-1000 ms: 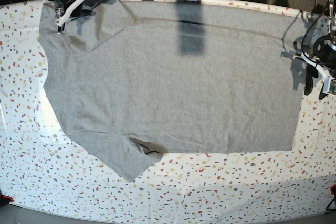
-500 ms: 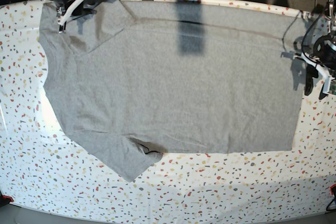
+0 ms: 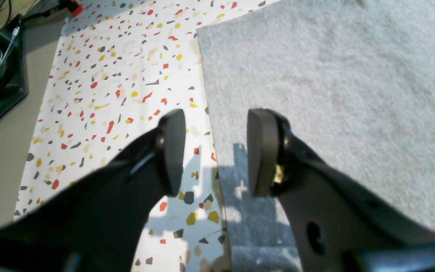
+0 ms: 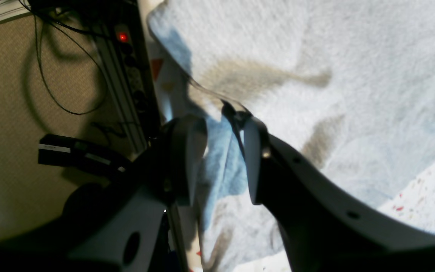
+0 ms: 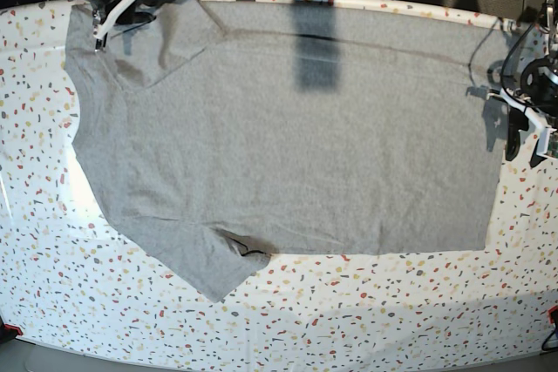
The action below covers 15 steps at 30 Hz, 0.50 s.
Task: Fold the T-shirt properly
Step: 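Grasp the shirt's shoulder edge with the right gripper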
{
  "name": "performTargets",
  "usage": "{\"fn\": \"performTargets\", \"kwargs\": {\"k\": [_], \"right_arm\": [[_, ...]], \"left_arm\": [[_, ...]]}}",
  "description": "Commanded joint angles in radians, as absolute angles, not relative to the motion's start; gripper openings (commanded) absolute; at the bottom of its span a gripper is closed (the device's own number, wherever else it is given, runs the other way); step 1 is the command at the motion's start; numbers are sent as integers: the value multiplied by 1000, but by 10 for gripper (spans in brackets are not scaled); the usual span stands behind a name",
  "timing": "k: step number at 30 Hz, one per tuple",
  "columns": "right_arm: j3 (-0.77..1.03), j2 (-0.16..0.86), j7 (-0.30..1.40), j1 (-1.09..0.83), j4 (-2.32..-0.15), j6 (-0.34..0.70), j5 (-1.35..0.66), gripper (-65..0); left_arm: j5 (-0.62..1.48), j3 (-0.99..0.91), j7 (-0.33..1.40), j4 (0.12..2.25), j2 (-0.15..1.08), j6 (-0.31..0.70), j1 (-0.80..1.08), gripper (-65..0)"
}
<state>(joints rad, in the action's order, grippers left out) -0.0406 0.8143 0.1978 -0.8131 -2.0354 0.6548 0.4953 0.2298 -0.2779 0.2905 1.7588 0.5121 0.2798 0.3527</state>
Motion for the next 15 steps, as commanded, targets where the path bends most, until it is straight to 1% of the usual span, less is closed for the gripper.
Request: {"fn": "performTargets", "kwargs": {"k": [1, 6, 11, 15], "right_arm": [[-41, 828, 187, -804, -2048, 643, 495, -434], [-125, 828, 214, -731, -2048, 643, 495, -434], [-279, 828, 329, -620, -2040, 643, 495, -434], [-374, 823, 402, -545, -1978, 643, 495, -434]], "left_arm": [[236, -287, 260, 1774, 530, 273, 349, -390], [236, -287, 261, 1774, 530, 273, 349, -390], [236, -287, 261, 1774, 530, 273, 349, -390], [236, -287, 261, 1774, 530, 273, 349, -390]]}}
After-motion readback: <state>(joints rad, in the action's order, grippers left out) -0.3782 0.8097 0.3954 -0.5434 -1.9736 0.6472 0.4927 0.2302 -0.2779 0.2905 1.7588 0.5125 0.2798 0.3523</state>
